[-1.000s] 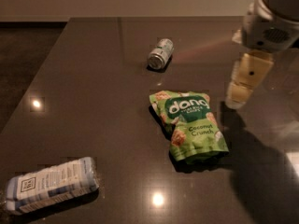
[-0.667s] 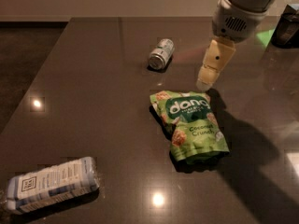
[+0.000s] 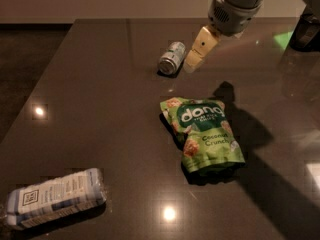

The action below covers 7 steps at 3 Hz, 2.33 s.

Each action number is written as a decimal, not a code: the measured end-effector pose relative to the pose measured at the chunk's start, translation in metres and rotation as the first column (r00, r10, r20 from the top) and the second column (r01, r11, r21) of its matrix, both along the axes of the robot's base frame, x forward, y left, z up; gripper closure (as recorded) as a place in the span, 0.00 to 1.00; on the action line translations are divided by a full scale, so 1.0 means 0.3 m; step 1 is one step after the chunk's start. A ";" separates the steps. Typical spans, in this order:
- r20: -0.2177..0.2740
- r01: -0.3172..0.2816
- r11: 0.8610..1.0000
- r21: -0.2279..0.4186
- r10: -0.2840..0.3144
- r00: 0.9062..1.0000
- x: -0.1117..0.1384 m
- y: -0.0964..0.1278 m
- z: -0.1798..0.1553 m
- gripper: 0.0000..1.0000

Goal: Pick 7up can

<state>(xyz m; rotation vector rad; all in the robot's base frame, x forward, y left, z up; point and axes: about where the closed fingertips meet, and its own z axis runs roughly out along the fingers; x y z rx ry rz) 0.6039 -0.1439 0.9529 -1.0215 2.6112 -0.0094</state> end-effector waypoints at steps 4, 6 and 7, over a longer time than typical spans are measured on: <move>-0.048 0.408 0.911 0.057 -0.405 0.913 0.189 0.075 -0.085 0.00; -0.064 0.471 0.882 0.015 -0.470 0.881 0.237 0.128 -0.110 0.00; -0.077 0.567 0.824 0.012 -0.565 0.822 0.284 0.168 -0.141 0.00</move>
Offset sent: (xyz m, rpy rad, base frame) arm 0.0595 0.0186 -0.0231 0.0594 0.0168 -0.4956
